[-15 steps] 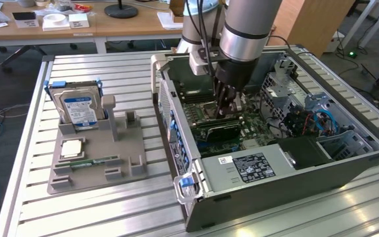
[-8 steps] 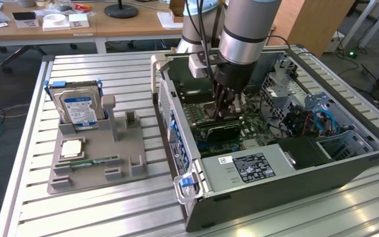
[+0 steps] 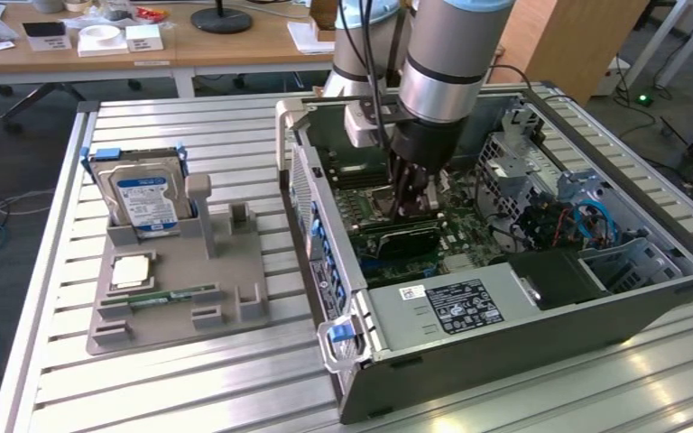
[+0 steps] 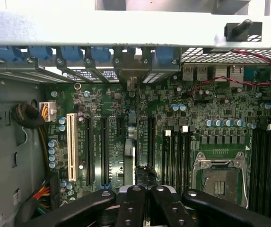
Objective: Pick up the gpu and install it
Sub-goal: 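Press down on the gpu until it lock into place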
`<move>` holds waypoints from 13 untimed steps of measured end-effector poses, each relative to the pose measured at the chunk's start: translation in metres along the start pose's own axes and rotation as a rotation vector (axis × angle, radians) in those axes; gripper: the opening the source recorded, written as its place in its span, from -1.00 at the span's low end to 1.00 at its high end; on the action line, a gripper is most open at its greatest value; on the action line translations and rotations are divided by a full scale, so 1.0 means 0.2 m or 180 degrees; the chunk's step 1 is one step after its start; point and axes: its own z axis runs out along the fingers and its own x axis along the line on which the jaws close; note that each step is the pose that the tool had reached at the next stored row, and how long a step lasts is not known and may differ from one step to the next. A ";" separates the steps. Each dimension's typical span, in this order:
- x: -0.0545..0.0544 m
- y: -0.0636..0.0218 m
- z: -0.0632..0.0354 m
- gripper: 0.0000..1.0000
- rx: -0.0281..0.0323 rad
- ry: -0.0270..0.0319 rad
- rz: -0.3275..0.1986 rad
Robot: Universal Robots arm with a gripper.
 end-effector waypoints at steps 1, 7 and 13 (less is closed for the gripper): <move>0.00 0.000 0.006 -0.79 0.0000 0.0000 0.0000; 0.00 0.000 0.024 -0.79 -0.0001 0.0001 0.0000; 0.00 0.000 0.038 -0.79 0.0000 0.0000 0.0000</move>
